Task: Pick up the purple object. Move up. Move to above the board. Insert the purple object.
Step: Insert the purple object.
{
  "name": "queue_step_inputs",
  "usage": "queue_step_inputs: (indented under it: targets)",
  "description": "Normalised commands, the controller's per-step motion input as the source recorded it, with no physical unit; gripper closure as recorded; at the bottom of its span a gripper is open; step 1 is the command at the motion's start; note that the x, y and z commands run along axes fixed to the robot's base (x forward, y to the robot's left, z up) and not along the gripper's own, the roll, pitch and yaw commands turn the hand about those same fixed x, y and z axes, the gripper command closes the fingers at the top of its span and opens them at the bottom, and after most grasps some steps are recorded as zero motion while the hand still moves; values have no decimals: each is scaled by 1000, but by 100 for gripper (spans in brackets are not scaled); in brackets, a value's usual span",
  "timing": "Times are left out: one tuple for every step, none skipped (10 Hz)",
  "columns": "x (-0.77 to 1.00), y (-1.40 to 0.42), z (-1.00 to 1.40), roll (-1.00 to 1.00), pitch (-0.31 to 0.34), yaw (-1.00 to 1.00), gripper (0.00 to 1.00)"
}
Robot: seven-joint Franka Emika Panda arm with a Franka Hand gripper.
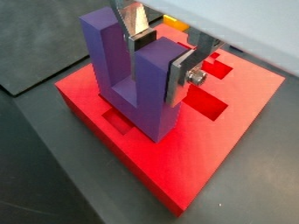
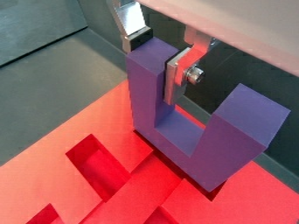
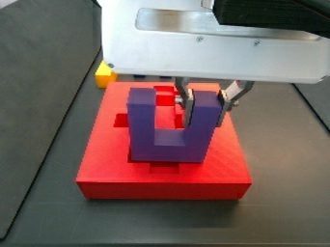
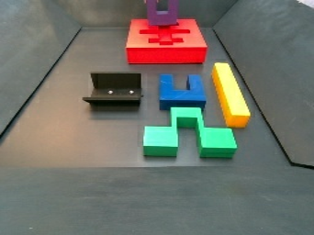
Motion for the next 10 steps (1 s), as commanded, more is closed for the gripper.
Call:
queue_step_inputs:
  targets:
    - [0,266,0,-29,23,-3,100]
    - [0,191,0,-20,4,0,100]
    - [-34,0,-163,0,0,0,100]
    - [-49,-140,-149,0,0,0,100]
    - [-34,-134,0,0,11,0,100]
    - [0,-169,0,1,0,0,100]
    - [14,-46,0,0,0,0,100]
    - [0,0,-46,0,0,0,100]
    - [0,-26,-66,0,9,0,100]
    - [-123,-80,-14,0,13,-43,100]
